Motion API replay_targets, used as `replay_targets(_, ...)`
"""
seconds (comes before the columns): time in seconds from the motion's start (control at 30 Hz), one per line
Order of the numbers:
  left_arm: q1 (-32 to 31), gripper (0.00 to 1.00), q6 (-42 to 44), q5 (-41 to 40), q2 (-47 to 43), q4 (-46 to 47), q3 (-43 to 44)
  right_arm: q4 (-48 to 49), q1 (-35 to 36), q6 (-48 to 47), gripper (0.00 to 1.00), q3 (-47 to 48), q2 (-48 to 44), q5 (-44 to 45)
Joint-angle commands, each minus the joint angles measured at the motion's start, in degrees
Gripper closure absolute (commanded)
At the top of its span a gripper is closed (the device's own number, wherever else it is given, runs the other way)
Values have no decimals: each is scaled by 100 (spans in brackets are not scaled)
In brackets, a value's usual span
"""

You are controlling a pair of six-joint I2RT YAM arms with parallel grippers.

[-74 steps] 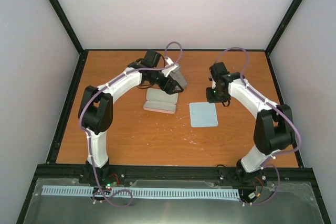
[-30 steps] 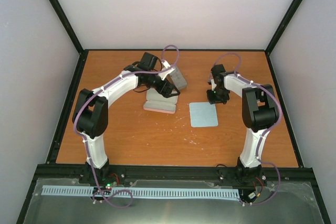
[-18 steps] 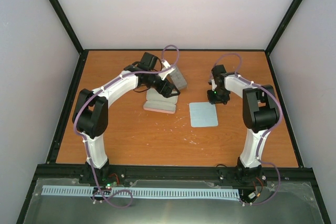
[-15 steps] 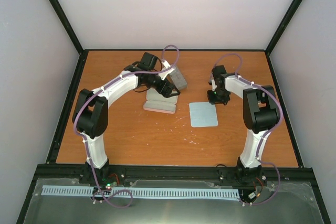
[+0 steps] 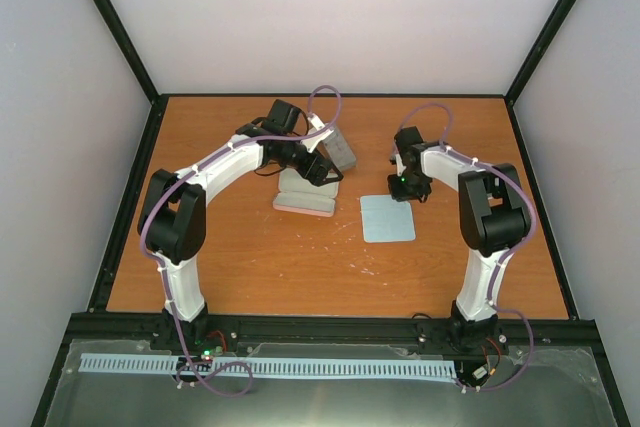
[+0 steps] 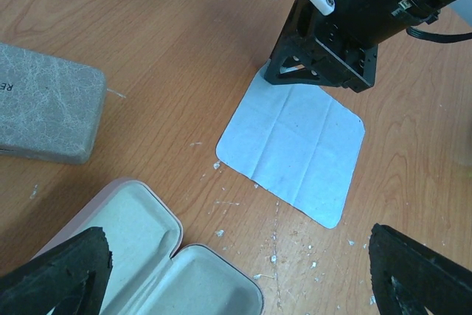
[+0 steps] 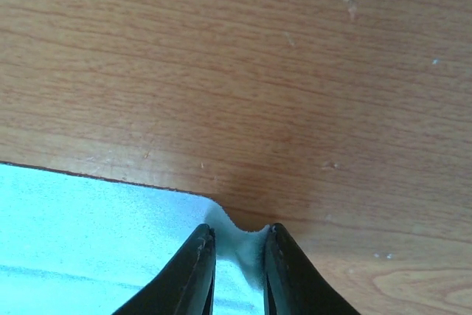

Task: Organize the sunglasses
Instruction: Fold the glasses cleaning cloth at the center of the board.

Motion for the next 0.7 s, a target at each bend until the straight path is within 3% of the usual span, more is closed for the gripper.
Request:
replay_targets(0.0, -11, 5, -31, -15, -72, 124, 23, -351, 112, 110, 80, -368, 309, -243)
replay_targets(0.23, -10, 7, -25, -25, -69, 157, 25, -421, 115, 125, 97, -425, 315, 18)
replay_targets(0.43, -177, 11, 138, -304, 199, 11, 352, -305, 69, 297, 97, -359, 124, 97)
replay_targets(0.5, -373, 18, 206, -611, 402, -82, 533, -249, 7, 350, 97, -323, 60, -22)
replay_targets(0.6, -717, 39, 246, -1126, 761, -206, 738, -239, -55, 400, 97, -224, 65, -119)
replay_targets(0.67, -981, 43, 319, -1497, 933, -185, 760, -202, -74, 411, 97, -204, 65, -137)
